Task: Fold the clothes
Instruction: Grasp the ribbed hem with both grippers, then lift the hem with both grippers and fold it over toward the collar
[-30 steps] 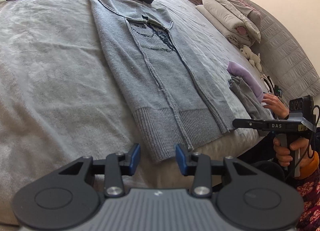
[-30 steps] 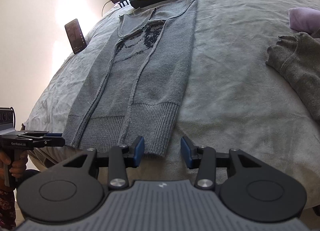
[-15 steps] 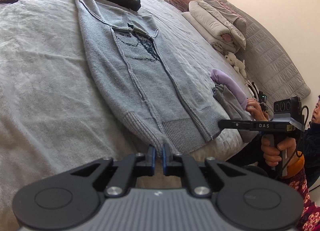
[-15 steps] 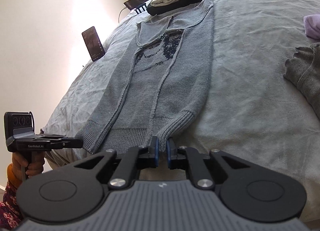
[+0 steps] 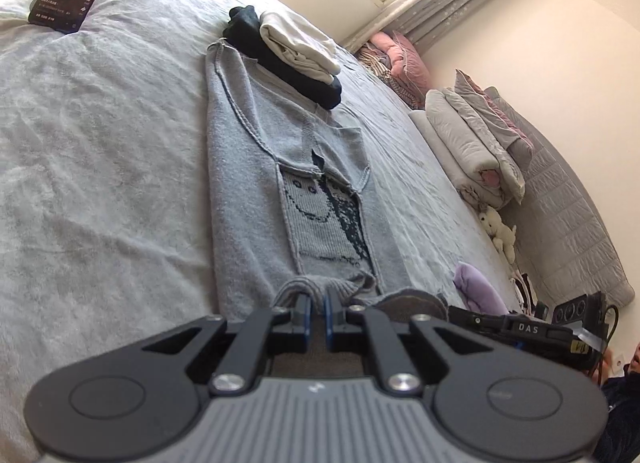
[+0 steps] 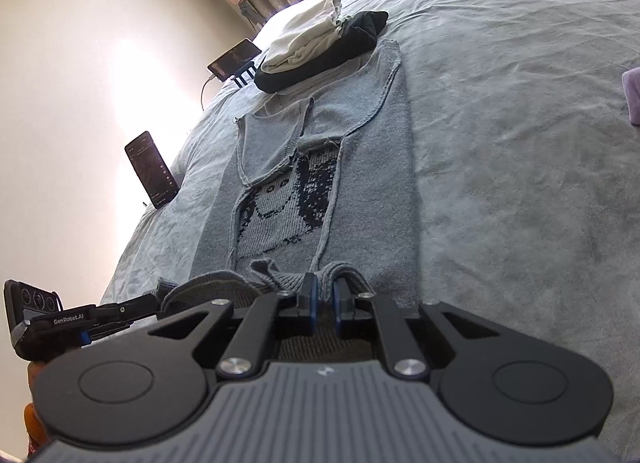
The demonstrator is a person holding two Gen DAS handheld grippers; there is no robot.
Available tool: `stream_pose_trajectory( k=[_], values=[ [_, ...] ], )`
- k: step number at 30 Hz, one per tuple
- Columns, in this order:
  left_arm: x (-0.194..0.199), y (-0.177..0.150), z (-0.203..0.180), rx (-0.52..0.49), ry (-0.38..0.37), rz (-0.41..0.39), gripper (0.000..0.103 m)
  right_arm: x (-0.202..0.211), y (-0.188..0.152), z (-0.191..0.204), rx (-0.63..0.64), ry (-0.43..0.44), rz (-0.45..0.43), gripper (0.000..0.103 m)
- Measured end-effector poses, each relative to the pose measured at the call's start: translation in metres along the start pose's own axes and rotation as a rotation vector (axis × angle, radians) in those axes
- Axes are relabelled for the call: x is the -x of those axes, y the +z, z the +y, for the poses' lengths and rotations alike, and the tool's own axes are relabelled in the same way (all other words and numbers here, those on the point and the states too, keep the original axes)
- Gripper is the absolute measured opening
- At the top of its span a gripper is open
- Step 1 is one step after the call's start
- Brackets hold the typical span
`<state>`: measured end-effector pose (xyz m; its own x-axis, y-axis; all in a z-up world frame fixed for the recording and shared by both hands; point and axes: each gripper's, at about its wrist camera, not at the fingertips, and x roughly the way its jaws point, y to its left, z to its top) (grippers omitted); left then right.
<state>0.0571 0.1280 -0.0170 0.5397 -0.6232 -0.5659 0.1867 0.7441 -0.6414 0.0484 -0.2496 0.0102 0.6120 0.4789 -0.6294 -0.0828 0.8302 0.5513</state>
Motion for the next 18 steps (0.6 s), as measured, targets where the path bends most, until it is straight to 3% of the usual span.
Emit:
stream_pose_trajectory(
  k=[4,6,8,11,12,18],
  values=[
    [-0.02,0.007,0.016,0.043,0.041,0.001,0.007,-0.028,0.003,-0.011,-0.02,-0.027,-0.007,0.011],
    [-0.023,0.007,0.02,0.046,0.024,0.001,0.007,-0.038,-0.003,-0.02,-0.046,0.01,-0.024,0.015],
    [-0.02,0.008,0.02,0.039,-0.006,-0.026,0.017,-0.039,-0.003,-0.024,-0.049,0.027,-0.02,0.017],
    [-0.009,0.007,0.017,0.022,-0.042,-0.081,0.037,-0.028,0.001,-0.023,-0.065,0.056,-0.047,0.035],
    [-0.006,0.006,0.016,0.013,-0.046,-0.097,0.038,-0.024,0.001,-0.022,-0.062,0.065,-0.06,0.047],
    [0.0,0.004,0.004,-0.114,0.015,-0.157,0.041,-0.009,-0.001,-0.013,0.028,-0.003,-0.151,0.05]
  ],
)
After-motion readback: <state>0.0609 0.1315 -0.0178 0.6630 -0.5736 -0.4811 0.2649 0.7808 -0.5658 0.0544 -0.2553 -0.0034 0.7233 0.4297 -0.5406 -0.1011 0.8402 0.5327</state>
